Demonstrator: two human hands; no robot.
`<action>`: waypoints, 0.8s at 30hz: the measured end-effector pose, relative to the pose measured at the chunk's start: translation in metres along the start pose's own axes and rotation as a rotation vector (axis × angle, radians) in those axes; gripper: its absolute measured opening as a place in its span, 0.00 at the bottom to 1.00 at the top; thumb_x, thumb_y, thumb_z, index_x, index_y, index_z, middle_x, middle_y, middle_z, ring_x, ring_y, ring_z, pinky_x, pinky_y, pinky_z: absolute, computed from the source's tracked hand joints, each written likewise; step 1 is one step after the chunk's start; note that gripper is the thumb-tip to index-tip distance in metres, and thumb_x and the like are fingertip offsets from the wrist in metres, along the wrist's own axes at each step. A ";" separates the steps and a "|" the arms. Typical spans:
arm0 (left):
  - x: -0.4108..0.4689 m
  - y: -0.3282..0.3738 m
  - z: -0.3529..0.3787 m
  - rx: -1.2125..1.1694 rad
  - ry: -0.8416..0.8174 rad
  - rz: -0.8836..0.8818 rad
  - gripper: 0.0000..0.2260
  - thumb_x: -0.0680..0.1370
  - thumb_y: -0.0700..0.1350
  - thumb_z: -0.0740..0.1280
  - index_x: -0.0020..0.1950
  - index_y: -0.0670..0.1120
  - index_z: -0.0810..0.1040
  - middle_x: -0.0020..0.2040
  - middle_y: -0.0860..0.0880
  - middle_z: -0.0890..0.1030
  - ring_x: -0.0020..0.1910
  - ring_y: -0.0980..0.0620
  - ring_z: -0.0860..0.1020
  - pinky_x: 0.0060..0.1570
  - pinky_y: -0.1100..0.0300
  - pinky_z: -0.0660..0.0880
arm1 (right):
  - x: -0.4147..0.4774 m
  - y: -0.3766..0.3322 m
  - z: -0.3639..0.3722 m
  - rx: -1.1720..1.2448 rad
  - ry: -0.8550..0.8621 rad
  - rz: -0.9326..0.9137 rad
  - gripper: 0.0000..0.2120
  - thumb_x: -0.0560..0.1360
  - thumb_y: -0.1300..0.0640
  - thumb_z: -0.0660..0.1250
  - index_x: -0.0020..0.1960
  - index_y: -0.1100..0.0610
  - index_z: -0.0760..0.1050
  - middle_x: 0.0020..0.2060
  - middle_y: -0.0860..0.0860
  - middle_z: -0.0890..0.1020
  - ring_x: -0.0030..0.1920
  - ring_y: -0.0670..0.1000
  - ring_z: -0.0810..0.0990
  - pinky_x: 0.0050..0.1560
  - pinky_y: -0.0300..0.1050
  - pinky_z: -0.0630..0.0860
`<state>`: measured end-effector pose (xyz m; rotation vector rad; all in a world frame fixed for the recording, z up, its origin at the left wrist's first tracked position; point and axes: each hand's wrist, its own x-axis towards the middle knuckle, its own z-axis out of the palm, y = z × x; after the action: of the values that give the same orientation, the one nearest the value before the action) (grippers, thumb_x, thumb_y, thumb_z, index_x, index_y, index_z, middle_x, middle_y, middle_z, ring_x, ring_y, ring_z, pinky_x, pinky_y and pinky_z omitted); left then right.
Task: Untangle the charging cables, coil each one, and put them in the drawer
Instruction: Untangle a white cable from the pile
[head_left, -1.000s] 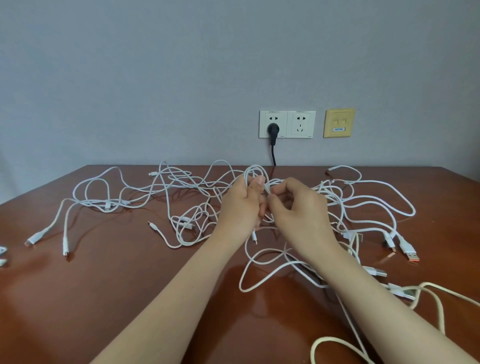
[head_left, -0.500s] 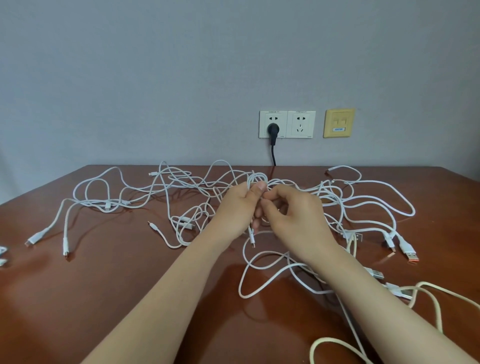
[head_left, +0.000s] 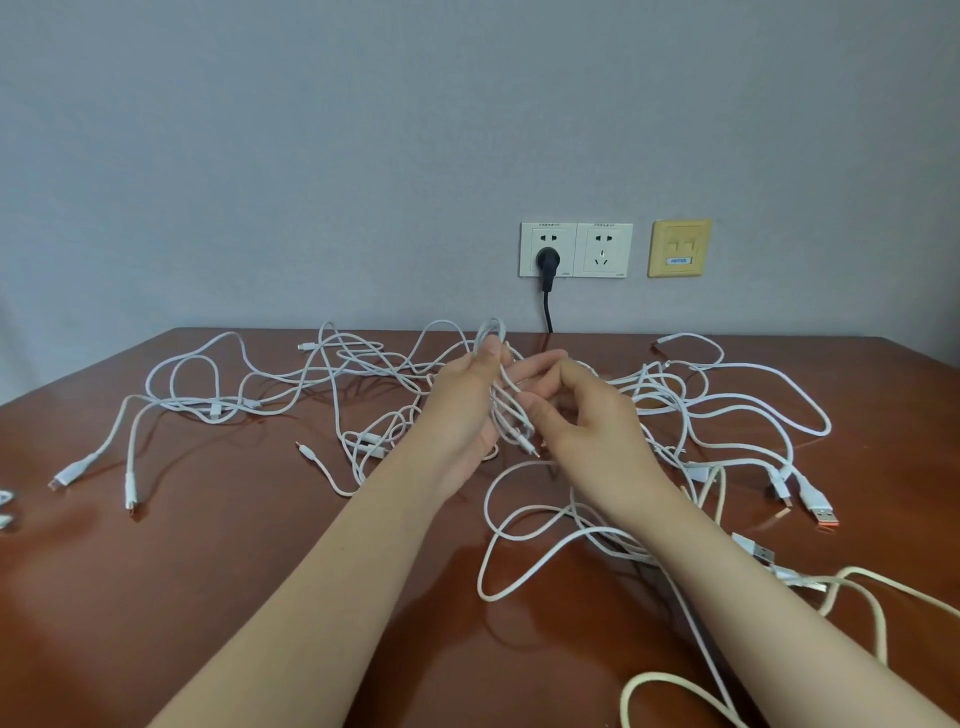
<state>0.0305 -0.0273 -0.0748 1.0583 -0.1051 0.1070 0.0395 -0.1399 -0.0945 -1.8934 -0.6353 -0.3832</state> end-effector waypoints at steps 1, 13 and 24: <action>-0.002 0.002 0.001 -0.091 -0.039 -0.016 0.15 0.83 0.46 0.50 0.39 0.43 0.66 0.39 0.44 0.84 0.38 0.49 0.84 0.41 0.54 0.82 | 0.000 0.000 0.000 0.011 -0.001 0.007 0.12 0.75 0.59 0.65 0.35 0.52 0.67 0.29 0.48 0.77 0.27 0.44 0.72 0.34 0.43 0.69; 0.003 0.011 -0.005 -0.428 -0.011 0.002 0.17 0.83 0.48 0.49 0.37 0.46 0.65 0.18 0.54 0.62 0.16 0.60 0.63 0.22 0.69 0.71 | 0.000 -0.002 -0.002 0.072 -0.166 0.045 0.12 0.76 0.61 0.64 0.35 0.55 0.68 0.23 0.49 0.76 0.24 0.43 0.69 0.32 0.39 0.65; 0.000 0.031 -0.028 -0.396 0.019 0.075 0.17 0.83 0.49 0.49 0.36 0.47 0.64 0.19 0.54 0.61 0.14 0.59 0.59 0.17 0.71 0.56 | 0.003 0.003 -0.012 -0.050 -0.122 -0.003 0.12 0.75 0.54 0.66 0.34 0.45 0.74 0.29 0.46 0.74 0.31 0.45 0.69 0.38 0.44 0.67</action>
<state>0.0274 0.0123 -0.0612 0.6579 -0.1425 0.1573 0.0440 -0.1508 -0.0909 -1.9753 -0.7156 -0.2895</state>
